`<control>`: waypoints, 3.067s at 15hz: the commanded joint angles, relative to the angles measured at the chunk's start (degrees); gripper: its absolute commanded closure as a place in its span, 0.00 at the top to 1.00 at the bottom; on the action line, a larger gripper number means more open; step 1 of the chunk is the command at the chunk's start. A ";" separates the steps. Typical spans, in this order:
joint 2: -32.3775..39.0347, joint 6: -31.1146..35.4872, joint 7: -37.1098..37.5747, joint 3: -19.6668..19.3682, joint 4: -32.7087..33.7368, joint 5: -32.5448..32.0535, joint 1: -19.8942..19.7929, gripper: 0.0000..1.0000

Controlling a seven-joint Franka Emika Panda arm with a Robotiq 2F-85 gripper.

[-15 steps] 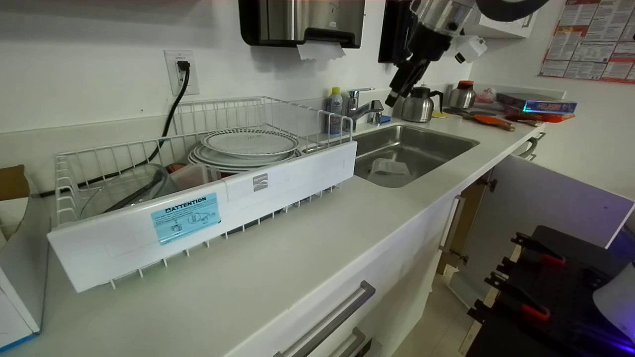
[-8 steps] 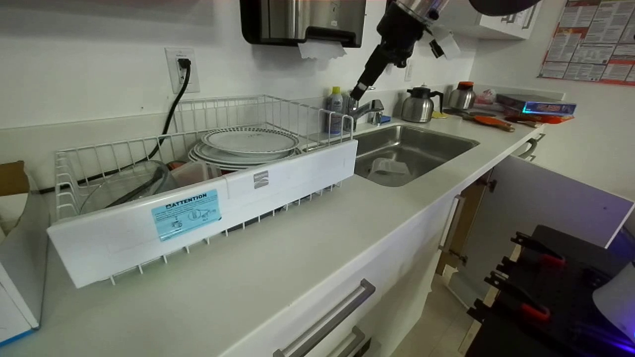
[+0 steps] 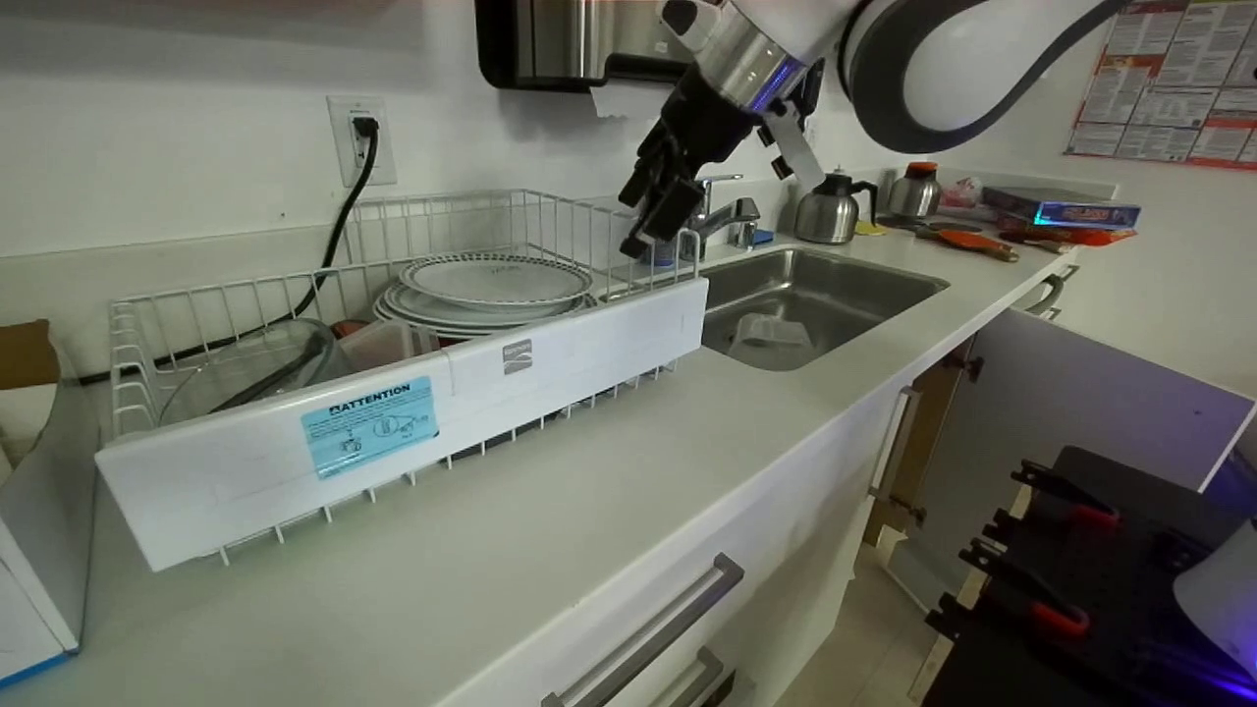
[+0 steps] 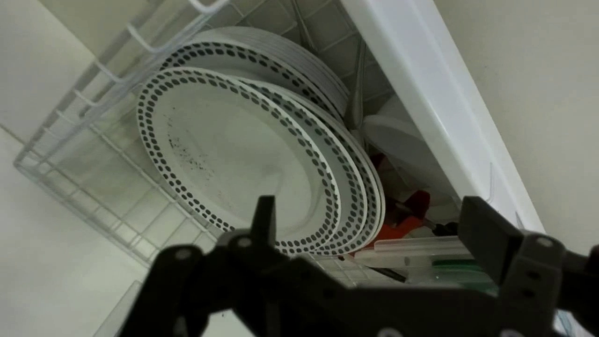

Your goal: Take the plate and put it in the sink

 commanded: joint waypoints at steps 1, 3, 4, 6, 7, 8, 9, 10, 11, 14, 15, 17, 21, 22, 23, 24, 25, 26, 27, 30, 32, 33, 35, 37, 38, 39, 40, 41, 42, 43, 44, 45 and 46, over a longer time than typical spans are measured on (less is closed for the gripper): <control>0.79 0.02 -0.01 0.07 0.63 -0.38 0.00 1.00; 1.33 0.02 -0.03 0.12 1.32 -0.54 0.00 1.00; 1.33 0.02 -0.04 0.12 1.44 -0.56 0.00 1.00; 2.56 -1.25 1.33 0.31 2.93 -2.38 0.26 1.00; 3.95 -3.09 3.86 0.32 5.11 -7.00 0.59 1.00; 5.31 -4.72 4.81 0.55 7.02 -10.05 1.19 1.00; 6.87 -6.90 6.39 0.73 9.31 -13.54 1.94 1.00; 8.60 -9.42 7.93 0.86 11.77 -16.84 2.82 1.00; 10.43 -13.30 9.83 0.90 14.59 -20.13 3.93 1.00; 15.86 -23.07 12.63 0.80 21.73 -26.96 7.67 1.00; 17.50 -25.31 12.98 1.05 23.70 -28.54 8.34 1.00; 20.62 -28.26 13.87 0.87 27.02 -31.28 10.07 1.00; 25.08 -30.88 19.03 -0.10 31.67 -38.44 12.48 1.00; 25.86 -31.11 19.99 -0.15 32.39 -39.54 12.58 1.00; 26.53 -31.46 21.27 -0.37 32.98 -40.83 12.76 1.00; 27.15 -31.89 22.06 -0.46 33.53 -41.57 12.76 1.00; 27.71 -32.49 22.49 -0.45 34.00 -41.99 12.63 1.00; 28.14 -33.37 22.51 -0.46 34.64 -42.17 12.55 1.00; 28.71 -34.32 22.35 -0.43 35.11 -41.88 12.30 1.00; 30.50 -36.86 21.53 -0.68 36.84 -41.15 11.93 1.00; 31.77 -37.97 21.20 -0.83 38.00 -40.97 11.74 1.00; 32.37 -38.18 21.29 -1.00 38.50 -41.10 11.71 1.00; 33.42 -38.33 21.43 -1.42 39.53 -41.50 11.84 1.00; 34.45 -38.02 21.71 -1.91 40.53 -42.01 11.99 1.00; 34.79 -37.72 21.85 -2.09 40.92 -42.28 12.07 1.00; 34.88 -37.52 21.93 -2.14 41.19 -42.55 12.18 1.00; 34.83 -37.37 21.88 -2.16 41.44 -42.88 12.28 1.00; 34.54 -36.82 21.79 -2.21 41.38 -43.67 12.40 1.00; 34.32 -36.54 21.52 -2.18 41.37 -44.56 12.50 1.00; 33.99 -36.49 21.13 -2.13 41.33 -45.68 12.71 1.00; 33.71 -36.65 20.71 -1.89 41.29 -46.34 12.76 1.00; 33.43 -36.79 20.24 -1.63 41.43 -47.02 12.74 1.00; 33.39 -36.90 20.15 -1.52 41.74 -47.64 12.76 1.00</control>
